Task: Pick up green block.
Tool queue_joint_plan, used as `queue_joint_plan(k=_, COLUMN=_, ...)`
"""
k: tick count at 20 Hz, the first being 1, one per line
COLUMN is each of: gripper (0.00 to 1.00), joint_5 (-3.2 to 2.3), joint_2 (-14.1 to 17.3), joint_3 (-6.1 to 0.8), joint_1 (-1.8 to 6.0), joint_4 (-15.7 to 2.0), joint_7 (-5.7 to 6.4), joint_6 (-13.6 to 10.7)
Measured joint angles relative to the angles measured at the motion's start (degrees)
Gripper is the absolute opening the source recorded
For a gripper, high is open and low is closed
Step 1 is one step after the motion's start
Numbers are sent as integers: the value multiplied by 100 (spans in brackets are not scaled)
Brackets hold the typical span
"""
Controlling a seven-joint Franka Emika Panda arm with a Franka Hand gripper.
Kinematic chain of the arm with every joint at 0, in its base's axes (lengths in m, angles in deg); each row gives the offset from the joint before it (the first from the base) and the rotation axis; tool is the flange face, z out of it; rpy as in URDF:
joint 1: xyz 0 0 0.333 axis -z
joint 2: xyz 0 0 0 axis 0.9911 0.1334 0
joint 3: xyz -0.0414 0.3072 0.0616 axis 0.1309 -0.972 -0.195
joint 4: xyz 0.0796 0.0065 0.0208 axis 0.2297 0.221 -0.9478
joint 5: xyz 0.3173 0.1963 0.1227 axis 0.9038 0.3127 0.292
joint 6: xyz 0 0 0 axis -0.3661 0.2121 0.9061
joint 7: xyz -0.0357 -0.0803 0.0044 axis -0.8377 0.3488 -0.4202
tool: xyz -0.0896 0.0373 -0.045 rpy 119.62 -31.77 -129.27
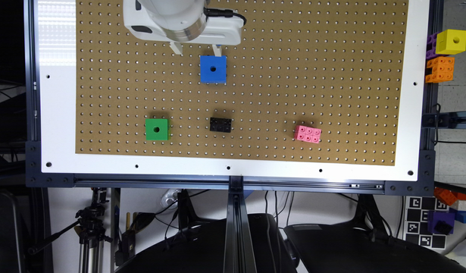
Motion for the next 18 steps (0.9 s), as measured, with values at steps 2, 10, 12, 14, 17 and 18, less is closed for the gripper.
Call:
queue_joint_plan(k=2, gripper=100, joint_5=0, joint_2=0, joint_3=0, joint_1=0, joint_4=0, joint_7=0, joint_6=0)
queue_joint_plan(k=10, gripper=100, joint_5=-16, joint_2=7, joint_3=3, joint_1=168, joint_4=-90, joint_7=-110, joint_6=0)
queue_joint_plan(k=12, gripper=100, joint_5=-16, joint_2=72, joint_3=3, joint_1=289, joint_4=-218, joint_7=-238, joint_6=0)
queue_joint_plan(k=14, gripper=100, joint_5=-16, joint_2=198, joint_3=2, joint_1=345, joint_4=-380, joint_7=-301, joint_6=0)
queue_joint_plan(k=17, gripper=100, joint_5=-16, joint_2=513, joint_3=2, joint_1=383, joint_4=-732, joint_7=-327, joint_6=0)
queue_joint_plan(k=18, gripper=100, joint_5=-16, joint_2=655, joint_3=3, joint_1=394, joint_4=-887, joint_7=-332, joint_6=0)
